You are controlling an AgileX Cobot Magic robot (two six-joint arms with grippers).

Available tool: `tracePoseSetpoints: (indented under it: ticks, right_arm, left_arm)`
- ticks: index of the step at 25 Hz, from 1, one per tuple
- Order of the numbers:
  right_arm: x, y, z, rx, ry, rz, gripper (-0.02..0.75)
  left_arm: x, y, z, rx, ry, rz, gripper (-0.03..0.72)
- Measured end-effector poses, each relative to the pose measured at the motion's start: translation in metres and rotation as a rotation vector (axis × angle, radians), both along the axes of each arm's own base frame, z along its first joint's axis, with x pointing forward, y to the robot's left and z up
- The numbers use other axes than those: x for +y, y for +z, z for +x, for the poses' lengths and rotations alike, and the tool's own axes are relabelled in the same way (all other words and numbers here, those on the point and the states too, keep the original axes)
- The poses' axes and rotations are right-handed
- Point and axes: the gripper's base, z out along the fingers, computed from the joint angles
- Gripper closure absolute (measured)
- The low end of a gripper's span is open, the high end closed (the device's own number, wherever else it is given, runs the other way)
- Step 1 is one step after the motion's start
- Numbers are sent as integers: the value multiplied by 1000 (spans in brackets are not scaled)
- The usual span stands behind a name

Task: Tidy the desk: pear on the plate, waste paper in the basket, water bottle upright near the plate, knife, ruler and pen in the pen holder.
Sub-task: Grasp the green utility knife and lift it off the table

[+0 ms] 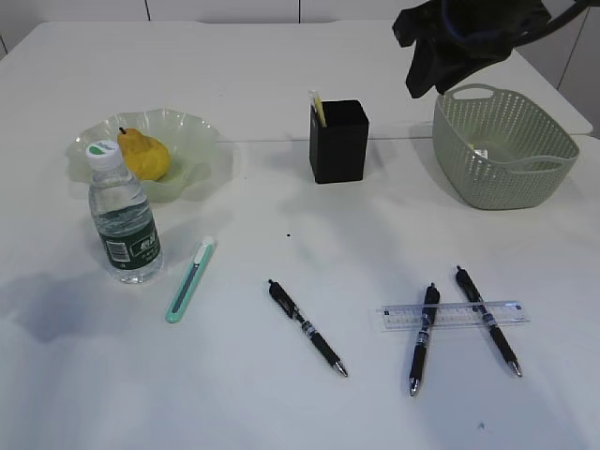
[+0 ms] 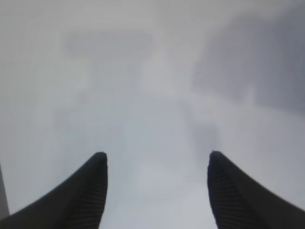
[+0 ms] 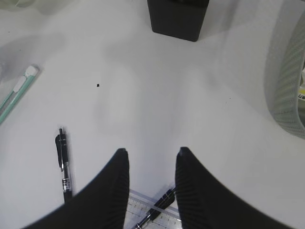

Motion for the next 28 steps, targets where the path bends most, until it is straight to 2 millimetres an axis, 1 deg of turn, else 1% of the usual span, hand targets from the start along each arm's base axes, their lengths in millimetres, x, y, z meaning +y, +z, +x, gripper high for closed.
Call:
tracePoseSetpoints:
  ticks: [3,7,10,13,17,21,24,28]
  right_arm:
    - [0,0,0,0,0,0,485]
    - [0,0,0,0,0,0,485]
    - [0,0,0,4,0,-1,485]
    - [-1,-1,-1,10,1,-13,485]
    - [-2,-1,-1,18,2,-24,485]
    - [-2,-2,-3,34,4,-28,485]
    - [-2,-2,-4,42,5,-30,485]
    - [-2,-2,-4,51,1,-30,485]
  left_arm:
    - [-12,18,-10,-59,15,-79,221]
    - [-37,46,-28,-150,-40,-167,221]
    - [-56,60,-40,-127,-77,-191,221]
    - [-74,71,-45,-97,-126,-185,221]
    - [-94,93,-43,-150,-176,-232,221]
    - [-107,110,-35,-162,-153,-327,221]
    - [-117,116,-26,-154,-139,-377,221]
    - [-124,116,-16,-120,-117,-386,221]
